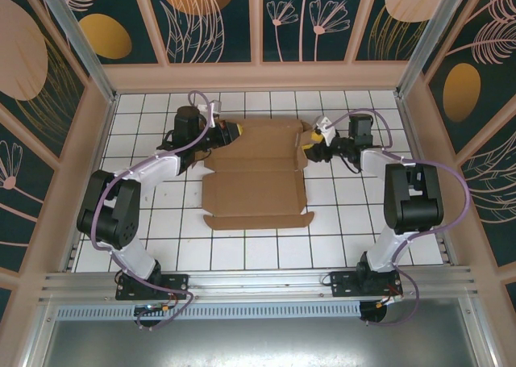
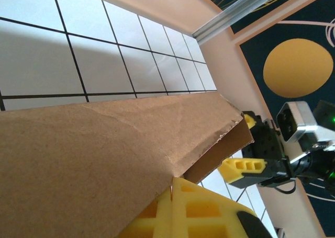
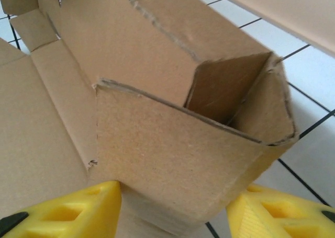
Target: Fold the paper box
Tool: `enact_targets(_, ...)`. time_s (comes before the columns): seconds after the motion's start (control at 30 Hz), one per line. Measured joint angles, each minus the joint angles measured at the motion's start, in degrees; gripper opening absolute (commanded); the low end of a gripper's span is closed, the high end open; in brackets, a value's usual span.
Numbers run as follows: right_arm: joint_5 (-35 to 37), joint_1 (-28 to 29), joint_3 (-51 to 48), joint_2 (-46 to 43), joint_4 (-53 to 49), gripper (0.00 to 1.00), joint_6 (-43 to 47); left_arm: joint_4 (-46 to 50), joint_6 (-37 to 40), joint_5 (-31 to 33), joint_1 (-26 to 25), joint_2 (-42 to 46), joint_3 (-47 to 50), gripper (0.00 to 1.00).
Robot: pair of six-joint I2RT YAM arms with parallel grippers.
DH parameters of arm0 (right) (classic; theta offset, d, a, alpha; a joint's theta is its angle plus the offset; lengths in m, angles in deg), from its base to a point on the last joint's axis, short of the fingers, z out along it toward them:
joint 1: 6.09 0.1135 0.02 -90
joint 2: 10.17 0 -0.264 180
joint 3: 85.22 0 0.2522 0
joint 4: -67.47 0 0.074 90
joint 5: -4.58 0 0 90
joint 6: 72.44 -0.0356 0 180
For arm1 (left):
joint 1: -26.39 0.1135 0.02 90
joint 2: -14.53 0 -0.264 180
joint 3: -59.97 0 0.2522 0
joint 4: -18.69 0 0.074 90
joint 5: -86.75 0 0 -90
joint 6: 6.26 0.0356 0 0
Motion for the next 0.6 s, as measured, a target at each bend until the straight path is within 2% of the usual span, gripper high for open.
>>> enact_targets(0.17, -0.4, 0.5, 1.1, 0.0, -1.5, 0.56, -0.5, -4.0, -3.5, -1.7, 1.1, -0.2, 1.2, 0.0)
enact_targets(0.47, -0.6, 1.1, 2.2, 0.5, -2.1, 0.55, -4.3, -6.4, -5.2, -2.8, 1.2, -0.3, 1.3, 0.0)
enact_targets(0.6, 2.8, 2.8, 2.8, 2.0, -1.9, 0.55, -6.0, -8.3, -6.5, -3.0, 1.2, -1.0, 1.5, 0.0)
